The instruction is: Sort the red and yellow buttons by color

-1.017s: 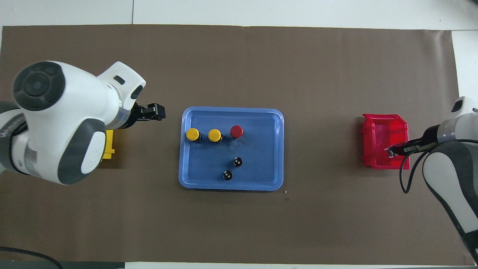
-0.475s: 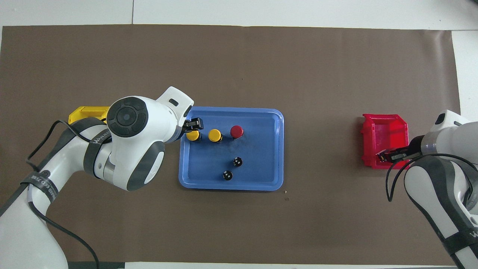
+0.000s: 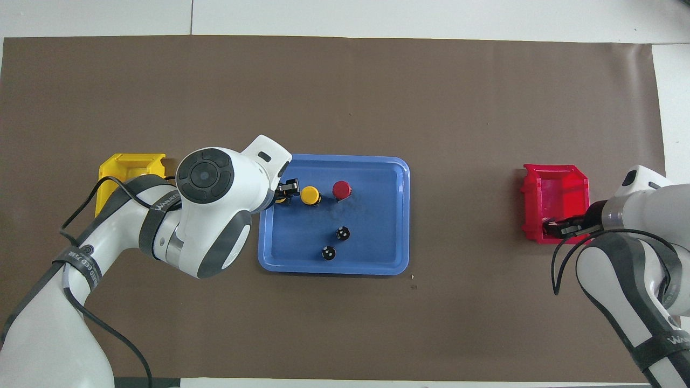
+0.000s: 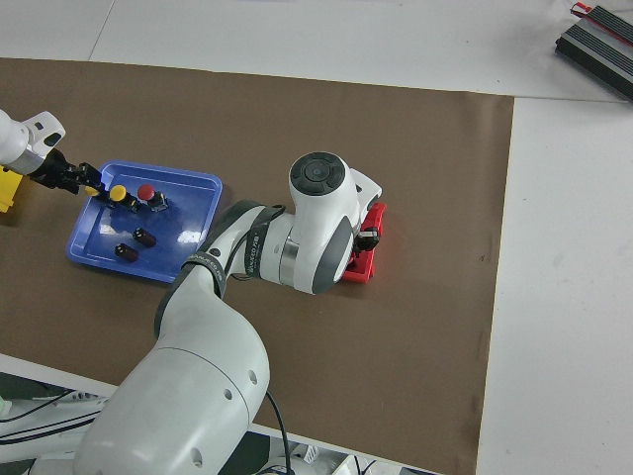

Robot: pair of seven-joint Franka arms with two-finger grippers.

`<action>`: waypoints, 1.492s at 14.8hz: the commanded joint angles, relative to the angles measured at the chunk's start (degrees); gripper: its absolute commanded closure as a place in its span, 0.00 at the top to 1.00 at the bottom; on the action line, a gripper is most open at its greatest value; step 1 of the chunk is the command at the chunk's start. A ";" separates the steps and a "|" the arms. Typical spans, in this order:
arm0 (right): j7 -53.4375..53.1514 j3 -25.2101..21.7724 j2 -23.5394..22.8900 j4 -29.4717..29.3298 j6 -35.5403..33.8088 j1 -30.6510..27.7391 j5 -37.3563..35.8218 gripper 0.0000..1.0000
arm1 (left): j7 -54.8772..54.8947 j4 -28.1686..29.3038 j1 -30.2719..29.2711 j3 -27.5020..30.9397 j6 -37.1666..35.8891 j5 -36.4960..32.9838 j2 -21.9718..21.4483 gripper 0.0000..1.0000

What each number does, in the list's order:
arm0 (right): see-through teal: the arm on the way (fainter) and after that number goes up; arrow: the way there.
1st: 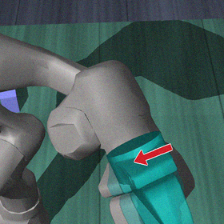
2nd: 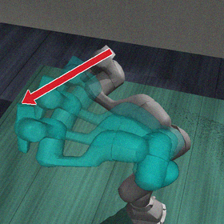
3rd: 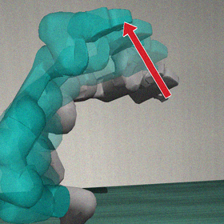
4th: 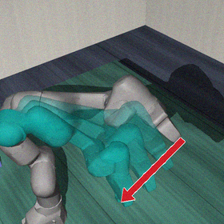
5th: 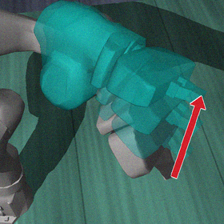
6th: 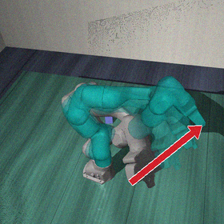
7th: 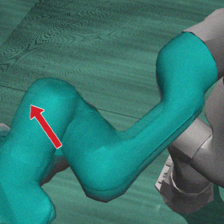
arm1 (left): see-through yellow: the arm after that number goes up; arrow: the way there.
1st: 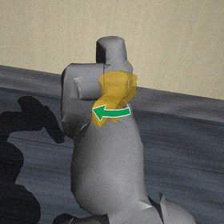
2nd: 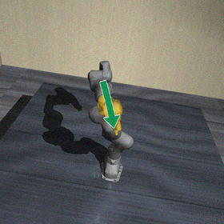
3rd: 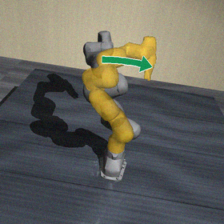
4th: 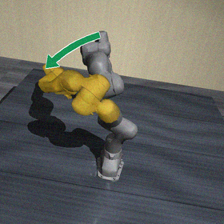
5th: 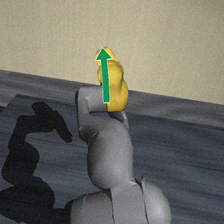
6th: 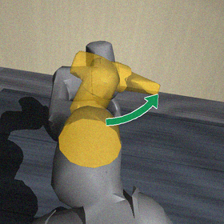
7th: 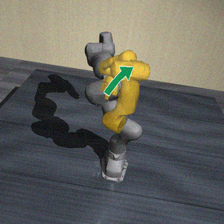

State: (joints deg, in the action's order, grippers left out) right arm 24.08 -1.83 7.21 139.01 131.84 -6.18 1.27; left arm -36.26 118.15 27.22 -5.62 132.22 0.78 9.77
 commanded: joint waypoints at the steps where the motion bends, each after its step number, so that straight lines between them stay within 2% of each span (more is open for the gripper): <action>1: -0.62 0.25 1.15 -0.65 -0.17 -0.15 -0.48 0.76 | -0.56 1.74 0.99 0.96 0.93 0.54 -1.07 0.28; 2: -0.53 0.34 0.18 -3.36 -2.61 -0.15 -0.56 0.76 | -0.83 1.56 0.99 0.96 1.02 0.54 -1.07 0.11; 3: -0.61 0.42 -1.13 -8.44 -7.86 0.11 -0.57 0.77 | -2.57 0.95 0.99 0.96 0.93 0.54 -0.89 0.03; 5: -1.14 0.51 -3.42 -17.32 -16.39 2.03 -0.48 0.78 | -3.99 -2.29 0.29 0.96 -2.56 0.54 -1.24 0.01; 7: -3.32 0.60 -3.96 -22.09 -20.02 4.49 0.04 0.81 | -1.72 -9.13 -2.68 1.31 -14.82 0.54 -3.17 0.01; 8: -8.56 0.69 -3.96 -23.42 -20.65 7.46 0.31 0.82 | 3.17 -12.30 -4.53 1.31 -20.89 0.54 -3.44 0.01; 9: -14.01 0.86 -4.48 -25.35 -20.83 11.41 0.40 0.82 | 9.91 -12.94 -7.68 1.48 -24.09 0.54 -4.49 0.01; 12: -34.13 0.86 -9.12 -32.20 -20.48 24.59 0.31 0.82 | 28.12 -11.10 -19.63 1.66 -23.78 0.36 -6.34 0.01; 14: -43.47 0.86 -16.75 -41.41 -20.48 30.58 0.40 0.81 | 36.84 -8.73 -26.58 1.57 -21.06 0.36 -7.04 0.01; 15: -47.77 0.86 -20.62 -44.49 -19.35 32.79 0.23 0.81 | 40.01 -7.94 -28.26 1.66 -20.52 0.36 -7.22 0.01; 18: -56.23 0.86 -26.61 -47.16 -13.12 40.25 -0.91 0.81 | 40.57 -4.09 -30.21 1.66 -19.21 0.36 -9.06 0.02; 22: -56.78 0.86 -29.17 -44.27 -7.66 43.52 -1.27 0.81 | 41.01 5.41 -30.21 1.66 -12.44 0.19 -12.76 0.02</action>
State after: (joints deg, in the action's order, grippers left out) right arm -32.11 -0.62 -21.01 94.85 122.87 36.23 0.74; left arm 4.40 117.02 -3.12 -4.13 115.65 0.76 1.14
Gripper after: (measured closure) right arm 0.185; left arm 0.595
